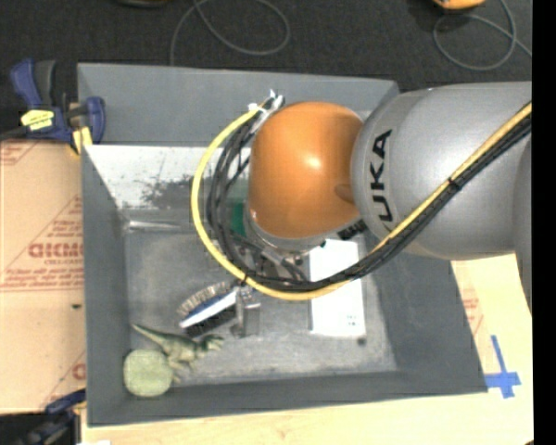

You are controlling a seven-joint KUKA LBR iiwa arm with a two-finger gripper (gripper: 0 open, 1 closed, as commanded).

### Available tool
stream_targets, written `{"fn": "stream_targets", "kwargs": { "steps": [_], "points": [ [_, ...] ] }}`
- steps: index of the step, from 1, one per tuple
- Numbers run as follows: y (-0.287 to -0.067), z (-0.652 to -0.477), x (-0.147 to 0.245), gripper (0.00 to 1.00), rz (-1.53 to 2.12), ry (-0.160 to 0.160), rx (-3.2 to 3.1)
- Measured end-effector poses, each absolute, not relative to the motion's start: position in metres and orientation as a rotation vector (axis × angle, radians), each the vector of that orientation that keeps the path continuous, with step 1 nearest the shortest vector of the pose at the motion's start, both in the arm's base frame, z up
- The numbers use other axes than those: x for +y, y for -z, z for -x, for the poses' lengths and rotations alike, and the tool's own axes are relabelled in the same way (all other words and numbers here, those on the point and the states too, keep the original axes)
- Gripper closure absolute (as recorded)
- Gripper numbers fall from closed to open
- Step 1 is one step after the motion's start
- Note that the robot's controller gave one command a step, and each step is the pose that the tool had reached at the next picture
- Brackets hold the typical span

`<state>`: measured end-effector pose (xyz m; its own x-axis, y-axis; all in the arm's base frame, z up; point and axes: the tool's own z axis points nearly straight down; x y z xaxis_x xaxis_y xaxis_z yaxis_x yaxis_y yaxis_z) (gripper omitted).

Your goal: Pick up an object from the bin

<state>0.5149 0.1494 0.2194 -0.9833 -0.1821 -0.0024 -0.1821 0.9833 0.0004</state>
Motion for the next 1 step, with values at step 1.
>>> {"fn": "stream_targets", "kwargs": {
  "steps": [1],
  "points": [
    [-0.1646,-0.5115,0.1671,0.00,0.340,-0.004,3.114]
  ]
}}
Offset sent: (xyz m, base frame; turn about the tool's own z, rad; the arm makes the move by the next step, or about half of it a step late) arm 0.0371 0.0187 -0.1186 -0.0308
